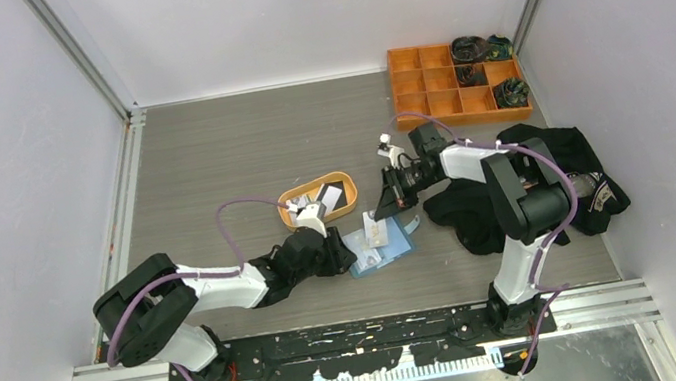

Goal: Put the credit cards into the card holder
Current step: Insert the credit card into the card holder.

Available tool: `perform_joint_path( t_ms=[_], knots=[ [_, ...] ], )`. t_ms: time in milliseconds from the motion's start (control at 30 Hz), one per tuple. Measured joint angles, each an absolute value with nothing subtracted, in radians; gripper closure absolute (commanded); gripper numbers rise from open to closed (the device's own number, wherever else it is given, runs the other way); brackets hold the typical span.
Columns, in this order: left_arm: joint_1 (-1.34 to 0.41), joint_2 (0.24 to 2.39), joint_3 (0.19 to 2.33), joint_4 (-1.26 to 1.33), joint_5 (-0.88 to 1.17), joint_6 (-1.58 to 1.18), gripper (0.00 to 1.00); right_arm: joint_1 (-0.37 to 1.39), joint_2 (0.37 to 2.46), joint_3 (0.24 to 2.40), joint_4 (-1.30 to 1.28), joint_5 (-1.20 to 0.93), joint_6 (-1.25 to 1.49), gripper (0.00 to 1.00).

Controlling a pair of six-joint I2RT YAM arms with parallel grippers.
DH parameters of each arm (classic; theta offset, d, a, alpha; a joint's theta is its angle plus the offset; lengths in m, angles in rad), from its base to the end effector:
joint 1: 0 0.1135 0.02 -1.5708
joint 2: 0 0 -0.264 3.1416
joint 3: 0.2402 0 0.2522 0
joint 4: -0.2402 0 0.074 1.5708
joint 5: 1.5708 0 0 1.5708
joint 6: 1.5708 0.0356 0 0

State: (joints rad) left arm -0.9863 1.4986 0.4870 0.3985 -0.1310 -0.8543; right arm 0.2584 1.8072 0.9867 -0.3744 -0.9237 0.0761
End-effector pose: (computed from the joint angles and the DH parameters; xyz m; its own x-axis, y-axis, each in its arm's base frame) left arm 0.1535 -0.2236 0.1381 -0.7876 -0.1646 -0.5938 0.2649 0.7797 -0.5674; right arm 0.3097 0.1112 0.1431 -0.9299 -0.1984 -0.3096 -0.3676 0.5246 0.7679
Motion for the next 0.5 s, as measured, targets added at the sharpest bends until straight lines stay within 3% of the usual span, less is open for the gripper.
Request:
perform_joint_path(
  t_ms=[500],
  knots=[
    [-0.986,1.473,0.512,0.329,-0.14,-0.854,0.58,0.205,1.756,0.948,-0.323,-0.912,0.153,0.99]
  ],
)
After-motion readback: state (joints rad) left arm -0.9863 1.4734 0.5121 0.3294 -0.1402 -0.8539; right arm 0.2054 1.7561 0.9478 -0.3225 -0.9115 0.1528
